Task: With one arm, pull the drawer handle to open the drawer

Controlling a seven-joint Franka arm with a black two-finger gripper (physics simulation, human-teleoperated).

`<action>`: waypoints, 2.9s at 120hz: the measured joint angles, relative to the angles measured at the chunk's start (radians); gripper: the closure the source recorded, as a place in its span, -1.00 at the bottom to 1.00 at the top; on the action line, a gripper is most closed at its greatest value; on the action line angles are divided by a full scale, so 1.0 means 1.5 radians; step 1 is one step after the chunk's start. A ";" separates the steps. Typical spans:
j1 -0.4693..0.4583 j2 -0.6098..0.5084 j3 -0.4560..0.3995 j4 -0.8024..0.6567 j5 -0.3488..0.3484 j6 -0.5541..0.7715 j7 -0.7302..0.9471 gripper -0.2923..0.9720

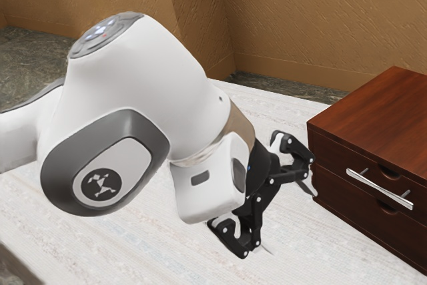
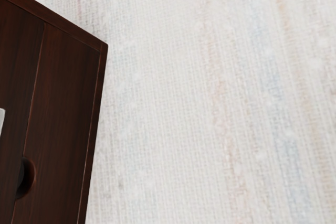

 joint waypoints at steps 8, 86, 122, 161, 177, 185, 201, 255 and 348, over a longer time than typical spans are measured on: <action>0.001 0.008 -0.007 0.000 -0.003 0.011 0.004 -0.54; 0.005 0.055 -0.052 0.019 0.038 0.045 -0.068 -0.54; 0.005 0.057 -0.067 0.014 0.039 0.059 -0.111 -0.54; 0.005 0.065 -0.072 0.001 0.040 0.072 -0.147 -0.54; 0.014 0.066 -0.072 0.003 0.057 0.087 -0.156 -0.54; 0.017 0.075 -0.072 0.007 0.070 0.097 -0.159 -0.54; 0.019 0.107 -0.072 0.027 0.082 0.114 -0.165 -0.54; 0.018 0.162 -0.069 0.065 0.096 0.130 -0.177 -0.54; 0.053 0.234 -0.042 0.116 0.136 0.131 -0.187 -0.54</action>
